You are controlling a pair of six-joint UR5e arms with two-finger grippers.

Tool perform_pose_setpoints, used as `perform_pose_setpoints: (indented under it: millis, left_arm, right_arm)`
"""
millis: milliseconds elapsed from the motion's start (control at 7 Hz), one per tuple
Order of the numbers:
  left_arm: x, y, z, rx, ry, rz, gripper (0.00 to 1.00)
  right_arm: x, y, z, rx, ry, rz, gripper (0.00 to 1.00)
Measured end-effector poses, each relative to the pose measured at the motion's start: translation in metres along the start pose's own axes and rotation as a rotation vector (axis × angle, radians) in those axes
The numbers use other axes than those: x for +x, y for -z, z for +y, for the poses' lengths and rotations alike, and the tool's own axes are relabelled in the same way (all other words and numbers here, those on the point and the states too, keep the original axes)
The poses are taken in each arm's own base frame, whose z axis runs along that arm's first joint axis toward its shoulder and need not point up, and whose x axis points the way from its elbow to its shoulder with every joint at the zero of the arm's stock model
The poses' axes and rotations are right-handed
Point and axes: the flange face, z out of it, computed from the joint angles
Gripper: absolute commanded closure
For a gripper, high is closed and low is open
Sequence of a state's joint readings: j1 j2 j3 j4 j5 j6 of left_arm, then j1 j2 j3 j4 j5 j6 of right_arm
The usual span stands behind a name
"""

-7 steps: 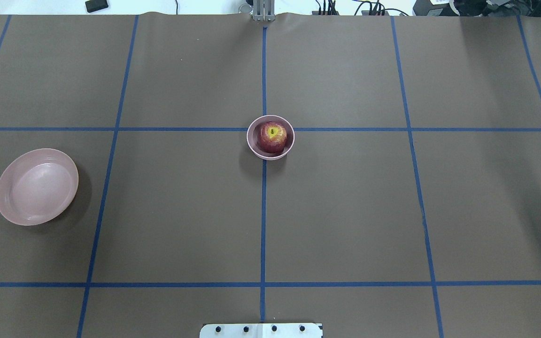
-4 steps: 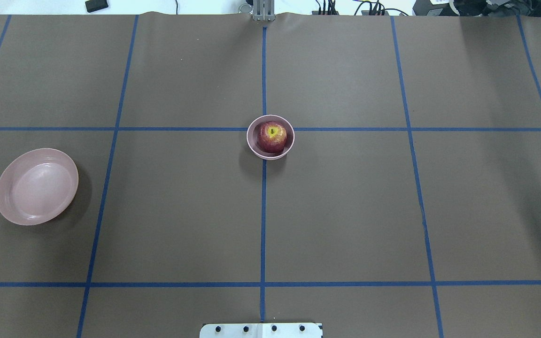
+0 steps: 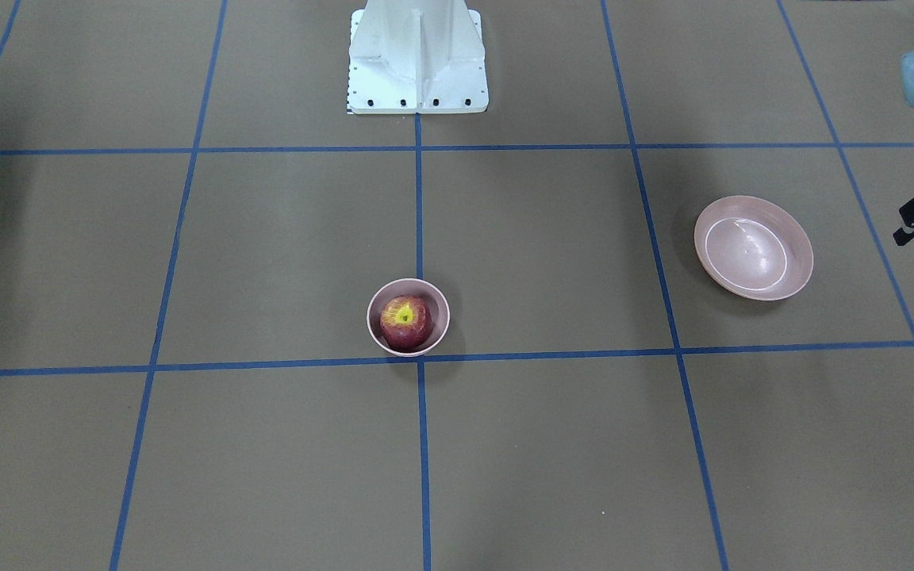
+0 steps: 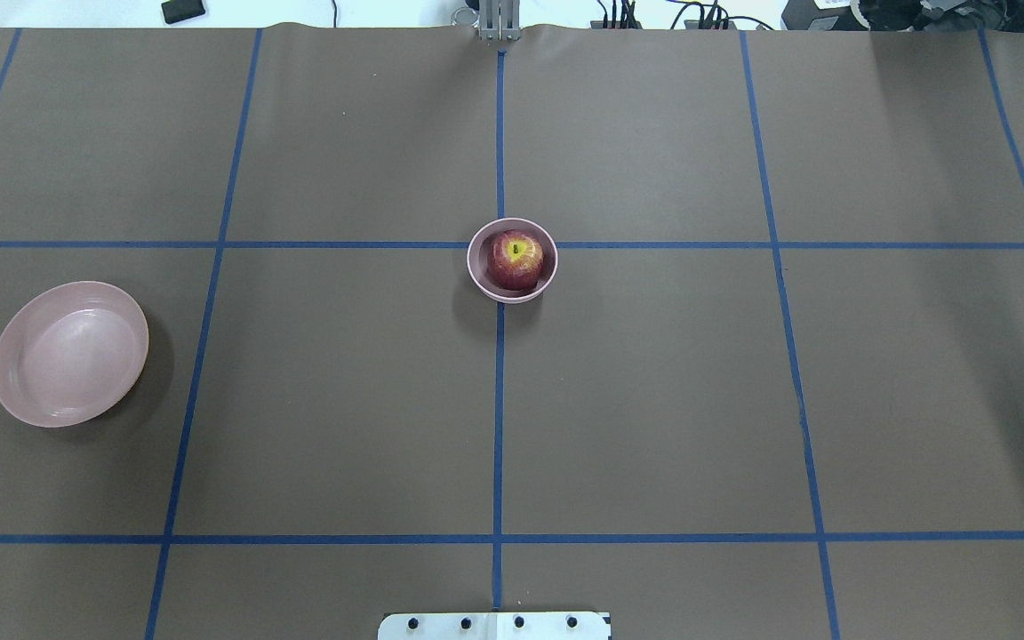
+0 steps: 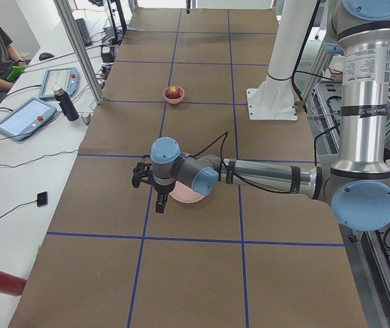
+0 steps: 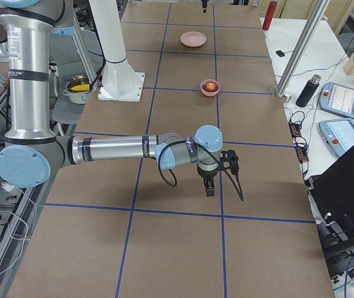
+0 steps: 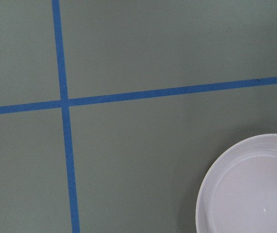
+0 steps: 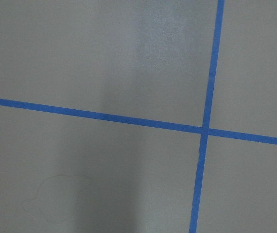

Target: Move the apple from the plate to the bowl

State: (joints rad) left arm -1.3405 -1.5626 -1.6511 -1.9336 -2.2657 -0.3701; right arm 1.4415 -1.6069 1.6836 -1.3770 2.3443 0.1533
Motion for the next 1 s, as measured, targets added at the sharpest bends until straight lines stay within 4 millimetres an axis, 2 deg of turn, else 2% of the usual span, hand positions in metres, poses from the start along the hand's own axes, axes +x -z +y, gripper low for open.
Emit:
perform_pose_setpoints:
  millis: [143, 429, 714, 1000]
  left_arm:
    - [-0.011, 0.007, -0.014, 0.011, 0.009, -0.029, 0.02]
    - [-0.042, 0.026, -0.019, -0.063, 0.019, -0.003, 0.02]
    - [-0.057, 0.027, -0.012, -0.104, 0.055, 0.019, 0.02]
    - [-0.068, 0.024, 0.008, -0.121, 0.077, 0.020, 0.02]
  right_arm:
    - [-0.001, 0.004, -0.009, -0.008, -0.015, 0.003, 0.00]
    - [-0.007, 0.017, -0.031, -0.031, -0.043, 0.008, 0.00]
    - [-0.002, 0.024, -0.034, -0.041, -0.055, 0.013, 0.00]
    - [0.010, 0.035, -0.032, -0.029, -0.061, 0.020, 0.00]
